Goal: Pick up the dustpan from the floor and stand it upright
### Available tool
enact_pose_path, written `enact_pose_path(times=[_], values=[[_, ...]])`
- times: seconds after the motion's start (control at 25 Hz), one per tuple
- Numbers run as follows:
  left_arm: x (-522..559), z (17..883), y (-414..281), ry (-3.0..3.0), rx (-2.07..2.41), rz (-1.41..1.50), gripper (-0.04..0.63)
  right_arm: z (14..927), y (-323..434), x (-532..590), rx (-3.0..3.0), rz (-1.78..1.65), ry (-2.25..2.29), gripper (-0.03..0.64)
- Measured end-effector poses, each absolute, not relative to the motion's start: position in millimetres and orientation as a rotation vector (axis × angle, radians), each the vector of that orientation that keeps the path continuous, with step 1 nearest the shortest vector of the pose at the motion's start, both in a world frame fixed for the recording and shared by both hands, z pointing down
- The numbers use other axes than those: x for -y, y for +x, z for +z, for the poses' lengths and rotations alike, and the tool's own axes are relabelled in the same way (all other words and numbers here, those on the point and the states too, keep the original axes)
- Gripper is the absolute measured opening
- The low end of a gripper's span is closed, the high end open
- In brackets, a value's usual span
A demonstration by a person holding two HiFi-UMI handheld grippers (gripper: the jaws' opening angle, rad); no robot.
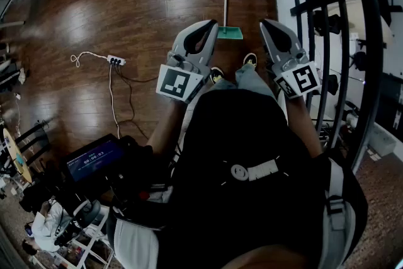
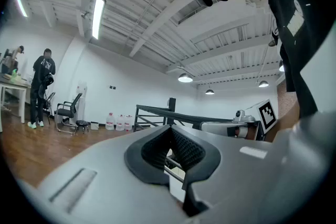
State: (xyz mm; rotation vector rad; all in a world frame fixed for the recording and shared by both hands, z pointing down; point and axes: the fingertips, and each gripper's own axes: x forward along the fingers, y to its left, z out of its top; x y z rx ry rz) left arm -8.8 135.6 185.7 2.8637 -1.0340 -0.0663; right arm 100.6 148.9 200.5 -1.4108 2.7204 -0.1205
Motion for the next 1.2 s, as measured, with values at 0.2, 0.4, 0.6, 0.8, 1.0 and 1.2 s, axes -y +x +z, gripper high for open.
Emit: enact_pose_path(times=[0.2, 0.4, 0.6, 0.8, 1.0, 1.2], values=[[-126.1, 175.8, -0.4, 2.860, 1.058, -0.046, 0.017, 193.4, 113.7, -143.0, -2.718, -0.150, -1.387, 0.003], [-96.9, 162.7, 42.8, 2.861, 1.095, 0.031, 0.017, 189.5, 159.6, -108.7, -2.702, -0.207, -1.360, 0.003], [-64.3, 151.4, 75.2, 2.838, 1.128, 0.044, 0.017, 192.4, 181.1, -66.8, -2.705, -0.251, -1.290, 0.003], [-41.6, 141.3, 85.1, 2.823, 1.166, 0.009, 0.017, 191.8, 181.9, -38.5, -2.743, -0.286, -1.238, 0.003], [-8.3, 164.7, 84.4, 2.771, 1.220, 0.039, 0.017, 226.1, 196.0, 2.0, -2.736, -0.412, -1.343, 0.003], [34.2, 207.0, 55.2, 2.719, 1.234, 0.054, 0.017, 261.1, 180.6, 54.0, -2.744, -0.468, -1.422, 0.003]])
